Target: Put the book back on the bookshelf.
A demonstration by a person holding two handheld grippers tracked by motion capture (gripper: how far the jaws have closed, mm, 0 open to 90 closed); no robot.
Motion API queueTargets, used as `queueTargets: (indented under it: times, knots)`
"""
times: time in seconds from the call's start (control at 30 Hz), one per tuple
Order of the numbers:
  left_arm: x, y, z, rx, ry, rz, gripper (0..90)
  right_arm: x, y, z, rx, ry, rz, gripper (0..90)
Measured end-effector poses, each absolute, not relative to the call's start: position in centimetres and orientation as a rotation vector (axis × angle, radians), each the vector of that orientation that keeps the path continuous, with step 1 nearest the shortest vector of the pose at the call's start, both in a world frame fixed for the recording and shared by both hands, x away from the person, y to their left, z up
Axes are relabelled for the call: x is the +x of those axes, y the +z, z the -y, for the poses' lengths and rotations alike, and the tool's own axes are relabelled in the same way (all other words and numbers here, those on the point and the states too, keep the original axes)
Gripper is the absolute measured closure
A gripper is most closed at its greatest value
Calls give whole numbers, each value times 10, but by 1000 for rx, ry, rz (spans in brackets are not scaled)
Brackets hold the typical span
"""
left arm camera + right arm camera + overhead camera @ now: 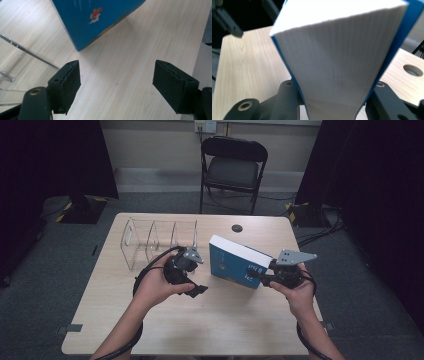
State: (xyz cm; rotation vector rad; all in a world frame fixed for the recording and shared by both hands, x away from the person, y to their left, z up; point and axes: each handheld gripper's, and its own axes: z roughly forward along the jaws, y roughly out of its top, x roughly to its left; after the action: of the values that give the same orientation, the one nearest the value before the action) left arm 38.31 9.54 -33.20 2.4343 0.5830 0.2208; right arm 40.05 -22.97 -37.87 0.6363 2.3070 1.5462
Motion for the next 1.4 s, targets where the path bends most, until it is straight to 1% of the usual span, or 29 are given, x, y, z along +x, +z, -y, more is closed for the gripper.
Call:
queueTargets:
  times: [0.23,0.4,0.53,0.73,0.83,0.87,1.17,1.2,1.3,1.4]
  knots:
    - [381,-341,-91,2438,193,-577,221,398,-378,234,673,1563,-2313,604]
    - [380,-346,-86,2450,189,-565,220,392,-371,252,784,1592,-2326,609]
    - [380,-348,-82,2453,192,-571,219,391,-372,264,867,1616,-2293,608]
    - [380,-352,-77,2458,179,-563,217,392,-372,261,860,1591,-2281,600]
    - [381,-354,-76,2466,174,-556,219,392,-373,261,866,1585,-2256,583]
    - [381,-356,-74,2459,171,-561,220,392,-375,259,914,1574,-2232,558]
    - [381,-357,-71,2474,167,-546,229,395,-381,254,935,1594,-2237,563]
    - [381,-356,-71,2469,165,-549,231,395,-382,253,886,1595,-2253,579]
    - [379,-356,-71,2466,166,-553,232,394,-385,252,843,1607,-2230,581]
    - [380,-357,-71,2465,161,-554,228,394,-388,252,866,1643,-2211,584]
